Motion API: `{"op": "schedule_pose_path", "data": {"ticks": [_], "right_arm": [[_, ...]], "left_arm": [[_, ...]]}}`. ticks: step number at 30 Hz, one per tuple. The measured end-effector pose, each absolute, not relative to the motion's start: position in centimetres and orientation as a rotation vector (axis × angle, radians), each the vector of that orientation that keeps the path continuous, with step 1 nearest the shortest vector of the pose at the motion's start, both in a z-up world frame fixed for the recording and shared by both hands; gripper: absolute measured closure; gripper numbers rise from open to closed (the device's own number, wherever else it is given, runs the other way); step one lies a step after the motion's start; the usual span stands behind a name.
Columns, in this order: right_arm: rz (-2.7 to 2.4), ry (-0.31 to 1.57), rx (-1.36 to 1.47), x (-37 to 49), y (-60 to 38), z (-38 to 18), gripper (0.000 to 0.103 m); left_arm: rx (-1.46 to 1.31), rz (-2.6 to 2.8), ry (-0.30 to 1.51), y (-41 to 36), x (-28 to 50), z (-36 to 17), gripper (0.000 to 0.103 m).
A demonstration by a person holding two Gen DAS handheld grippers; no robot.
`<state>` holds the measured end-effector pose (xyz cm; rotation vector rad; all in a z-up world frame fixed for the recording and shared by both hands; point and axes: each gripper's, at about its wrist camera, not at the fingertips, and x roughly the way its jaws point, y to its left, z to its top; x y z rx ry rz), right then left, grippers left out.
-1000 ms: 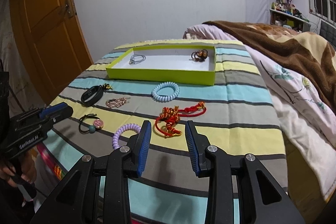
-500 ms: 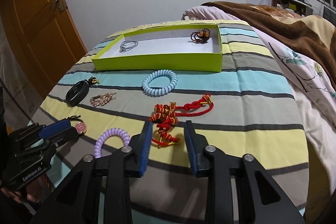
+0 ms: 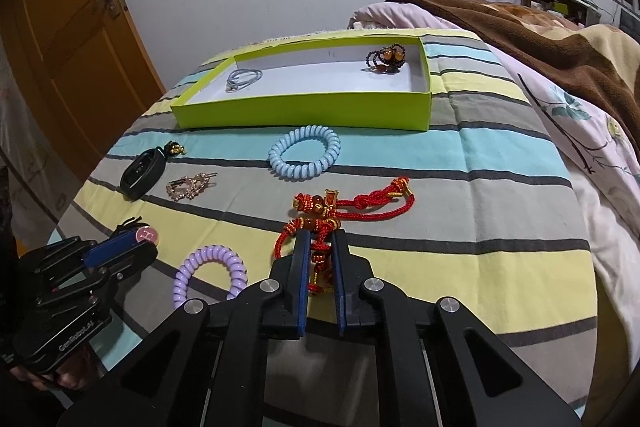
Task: Organize jewelry
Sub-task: 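Grasp black charm hair tie with left tool while right tool grasps red cord, then drop black hair tie into green box while right tool drops red cord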
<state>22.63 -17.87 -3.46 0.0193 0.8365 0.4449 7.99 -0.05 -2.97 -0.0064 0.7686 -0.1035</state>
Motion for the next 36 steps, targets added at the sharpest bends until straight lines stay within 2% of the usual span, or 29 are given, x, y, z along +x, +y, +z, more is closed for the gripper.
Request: {"op": "schedule_pose_path", "data": {"ticks": [22,36], "right_arm": [[0.457,0.719,0.04,18.1,-19.5,0.9,0.093],[0.47,0.654,0.017,18.8,-18.4,3.3,0.093]], "left_arm": [[-0.021,-0.108,0.654,-0.3,4.8,1.5,0.085],[-0.038,-0.089,0.585,0.4,6.5,3.9,0.085]]}}
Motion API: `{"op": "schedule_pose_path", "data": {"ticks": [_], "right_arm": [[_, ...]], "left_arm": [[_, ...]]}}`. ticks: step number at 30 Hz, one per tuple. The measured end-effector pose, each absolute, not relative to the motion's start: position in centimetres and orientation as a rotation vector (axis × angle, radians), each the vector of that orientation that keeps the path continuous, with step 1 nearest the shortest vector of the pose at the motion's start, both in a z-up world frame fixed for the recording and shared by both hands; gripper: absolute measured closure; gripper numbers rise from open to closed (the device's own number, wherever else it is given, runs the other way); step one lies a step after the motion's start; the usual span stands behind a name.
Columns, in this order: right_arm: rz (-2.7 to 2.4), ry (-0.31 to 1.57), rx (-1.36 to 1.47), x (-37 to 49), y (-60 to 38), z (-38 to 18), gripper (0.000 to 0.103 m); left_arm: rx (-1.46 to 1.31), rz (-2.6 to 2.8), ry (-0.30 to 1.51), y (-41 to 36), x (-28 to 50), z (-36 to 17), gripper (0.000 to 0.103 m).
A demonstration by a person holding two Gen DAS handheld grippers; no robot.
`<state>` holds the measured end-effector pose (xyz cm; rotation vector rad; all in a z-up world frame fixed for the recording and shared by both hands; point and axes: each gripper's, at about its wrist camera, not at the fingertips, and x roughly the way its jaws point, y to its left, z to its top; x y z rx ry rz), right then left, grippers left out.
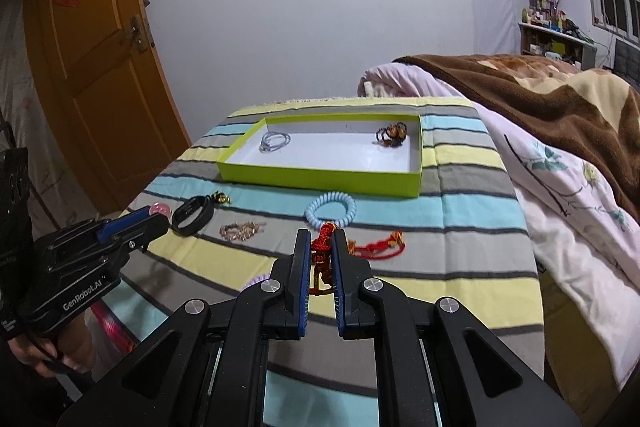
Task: Organize jewelry
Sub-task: 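Drop black hair tie into green box while right tool drops red cord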
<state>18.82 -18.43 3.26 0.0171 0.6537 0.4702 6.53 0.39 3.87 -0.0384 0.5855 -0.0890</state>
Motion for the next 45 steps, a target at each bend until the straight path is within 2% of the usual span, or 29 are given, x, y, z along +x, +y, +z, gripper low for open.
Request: {"op": "schedule_pose_path", "data": {"ticks": [25,45], "right_arm": [[0.426,0.642,-0.025,30.8,-17.5,3.9,0.093],[0.363,0.782,-0.046,39.3,-16.9,-1.7,0.093]], "left_arm": [[0.0,-0.048,0.547,2.1,16.9,5.7,0.085],[-0.015,0.016,0.691,4.3,24.9,0.2,0.084]]}}
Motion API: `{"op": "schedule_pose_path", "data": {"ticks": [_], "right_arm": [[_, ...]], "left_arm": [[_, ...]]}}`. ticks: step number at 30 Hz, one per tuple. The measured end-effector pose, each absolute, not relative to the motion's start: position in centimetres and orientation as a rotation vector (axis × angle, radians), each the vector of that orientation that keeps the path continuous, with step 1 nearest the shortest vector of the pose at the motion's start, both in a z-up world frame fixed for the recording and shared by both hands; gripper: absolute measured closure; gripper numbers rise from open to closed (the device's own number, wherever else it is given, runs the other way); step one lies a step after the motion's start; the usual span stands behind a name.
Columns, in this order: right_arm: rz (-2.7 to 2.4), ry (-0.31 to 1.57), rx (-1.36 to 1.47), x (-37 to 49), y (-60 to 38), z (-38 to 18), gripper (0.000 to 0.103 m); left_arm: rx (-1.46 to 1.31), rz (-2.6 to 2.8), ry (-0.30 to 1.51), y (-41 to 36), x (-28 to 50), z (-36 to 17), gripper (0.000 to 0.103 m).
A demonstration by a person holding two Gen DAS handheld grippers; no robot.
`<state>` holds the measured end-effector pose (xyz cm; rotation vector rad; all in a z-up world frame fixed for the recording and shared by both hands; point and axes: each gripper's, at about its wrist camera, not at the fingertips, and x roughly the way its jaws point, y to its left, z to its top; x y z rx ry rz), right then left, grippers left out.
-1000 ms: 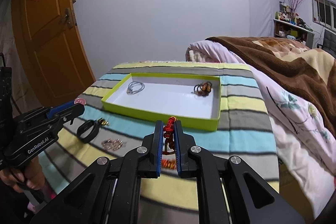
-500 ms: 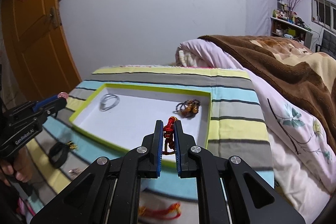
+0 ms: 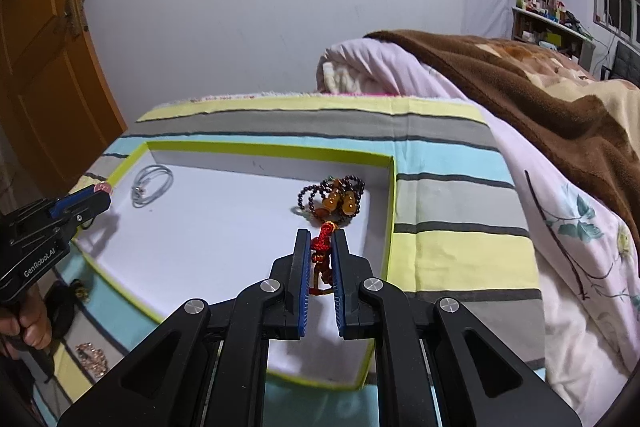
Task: Organize jewelry
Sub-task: 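Drop black hair tie into green box while right tool drops red cord, then withdraw both open tools from the green box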
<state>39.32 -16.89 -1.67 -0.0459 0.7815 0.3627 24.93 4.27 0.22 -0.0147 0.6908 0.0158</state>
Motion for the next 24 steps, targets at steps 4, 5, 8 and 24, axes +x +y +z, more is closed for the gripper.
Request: {"op": "schedule_pose_path", "data": {"ticks": [4,5,8,24], "right_arm": [[0.355,0.807,-0.051,39.9,-16.8,-2.3,0.093],[0.353,0.808,-0.057,39.8,-16.7,-2.3,0.092],[0.348,0.817,-0.066,39.9,-16.5,-2.2,0.091],[0.379,0.739,-0.059,34.6,-16.6,1.0,0.073]], "left_arm": [[-0.042,0.002,0.731,4.7,25.6,-0.4,0.084],[-0.043,0.001,0.741,4.7,25.7,-0.5,0.084],[-0.049,-0.004,0.753,4.7,25.8,-0.7,0.084],[-0.084,-0.022,0.696,5.1,22.0,1.7,0.071]]}}
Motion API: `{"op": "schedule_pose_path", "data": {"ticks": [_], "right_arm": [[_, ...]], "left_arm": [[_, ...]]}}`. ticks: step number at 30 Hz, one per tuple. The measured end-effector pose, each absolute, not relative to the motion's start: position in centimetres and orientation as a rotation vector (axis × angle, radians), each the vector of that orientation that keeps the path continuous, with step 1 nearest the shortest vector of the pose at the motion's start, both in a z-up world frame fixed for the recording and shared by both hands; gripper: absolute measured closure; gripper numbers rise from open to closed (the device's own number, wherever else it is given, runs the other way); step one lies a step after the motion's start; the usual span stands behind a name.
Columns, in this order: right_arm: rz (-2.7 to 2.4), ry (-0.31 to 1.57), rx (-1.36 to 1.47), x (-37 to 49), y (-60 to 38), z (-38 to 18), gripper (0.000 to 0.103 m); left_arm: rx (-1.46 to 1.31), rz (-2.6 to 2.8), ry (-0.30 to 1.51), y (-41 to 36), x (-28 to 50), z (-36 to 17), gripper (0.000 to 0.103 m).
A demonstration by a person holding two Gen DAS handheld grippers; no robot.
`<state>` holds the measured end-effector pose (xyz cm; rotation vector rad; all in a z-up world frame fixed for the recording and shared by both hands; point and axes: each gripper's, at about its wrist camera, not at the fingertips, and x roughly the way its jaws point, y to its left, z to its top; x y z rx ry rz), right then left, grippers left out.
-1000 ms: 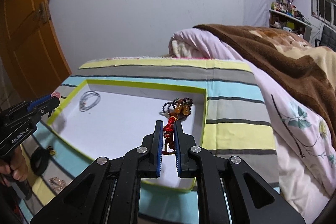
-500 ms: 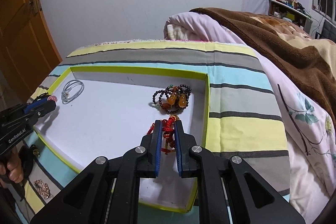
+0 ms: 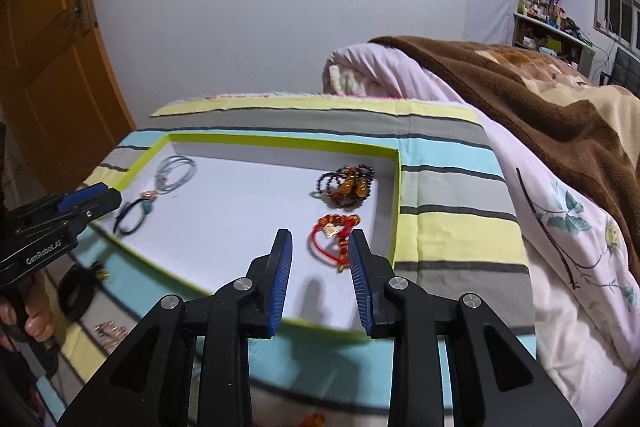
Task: Organize jewelry
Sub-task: 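Withdraw both open tools from the green box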
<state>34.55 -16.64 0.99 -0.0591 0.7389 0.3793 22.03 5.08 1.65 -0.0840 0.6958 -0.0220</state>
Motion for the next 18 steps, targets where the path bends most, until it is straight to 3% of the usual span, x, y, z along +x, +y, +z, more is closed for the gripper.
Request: {"op": "schedule_pose_path", "data": {"ticks": [18], "right_arm": [[0.413,0.665,-0.023,21.9,-18.3,3.3,0.073]], "left_arm": [[-0.079,-0.042,0.616,3.3,10.1,4.1,0.071]]}}
